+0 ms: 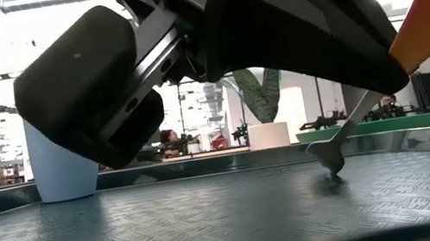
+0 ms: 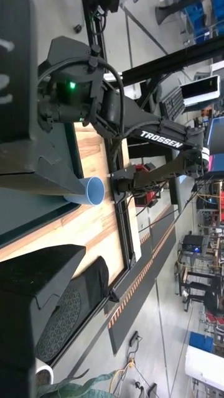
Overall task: Pick and place plate/cup/fork/spoon on tray
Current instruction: Put the orange fork on the bottom right of the serving tray
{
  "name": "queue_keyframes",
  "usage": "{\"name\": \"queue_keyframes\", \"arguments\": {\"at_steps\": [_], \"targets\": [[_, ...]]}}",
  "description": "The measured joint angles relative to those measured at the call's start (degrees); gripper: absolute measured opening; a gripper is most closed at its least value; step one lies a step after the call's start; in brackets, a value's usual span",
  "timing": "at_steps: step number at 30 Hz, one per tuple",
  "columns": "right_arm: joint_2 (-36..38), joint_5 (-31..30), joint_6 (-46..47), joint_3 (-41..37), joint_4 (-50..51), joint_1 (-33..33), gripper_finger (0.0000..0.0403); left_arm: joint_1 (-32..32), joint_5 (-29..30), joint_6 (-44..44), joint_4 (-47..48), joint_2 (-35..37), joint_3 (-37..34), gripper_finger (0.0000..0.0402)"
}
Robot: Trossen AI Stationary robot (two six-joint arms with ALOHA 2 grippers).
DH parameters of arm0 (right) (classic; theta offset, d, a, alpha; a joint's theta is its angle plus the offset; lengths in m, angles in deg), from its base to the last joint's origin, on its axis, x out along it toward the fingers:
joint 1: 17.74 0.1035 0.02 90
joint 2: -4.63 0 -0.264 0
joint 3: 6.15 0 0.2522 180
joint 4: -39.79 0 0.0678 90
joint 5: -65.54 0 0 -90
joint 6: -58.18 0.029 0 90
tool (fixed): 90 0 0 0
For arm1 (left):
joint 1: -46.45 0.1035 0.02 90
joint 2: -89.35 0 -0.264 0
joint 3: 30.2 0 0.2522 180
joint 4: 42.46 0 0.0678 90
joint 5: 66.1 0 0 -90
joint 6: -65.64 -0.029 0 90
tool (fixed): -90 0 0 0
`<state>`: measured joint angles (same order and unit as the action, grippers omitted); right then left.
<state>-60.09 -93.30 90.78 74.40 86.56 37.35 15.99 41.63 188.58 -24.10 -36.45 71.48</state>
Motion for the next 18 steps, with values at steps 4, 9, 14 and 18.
{"name": "queue_keyframes", "arguments": {"at_steps": [4,9,14,18], "targets": [[0.0,0.0,0.0,0.0,0.0,0.0,0.0163,0.7,-0.2,-1.6,0.3,0.0,0.0,0.0],[0.0,0.0,0.0,0.0,0.0,0.0,0.0163,1.5,-1.0,-2.2,0.3,0.0,0.0,0.0021],[0.0,0.0,0.0,0.0,0.0,0.0,0.0163,1.6,-1.4,-2.5,0.3,0.0,0.0,0.0075],[0.0,0.0,0.0,0.0,0.0,0.0,0.0163,1.6,-2.6,-2.8,0.3,0.0,0.0,0.0114]]}}
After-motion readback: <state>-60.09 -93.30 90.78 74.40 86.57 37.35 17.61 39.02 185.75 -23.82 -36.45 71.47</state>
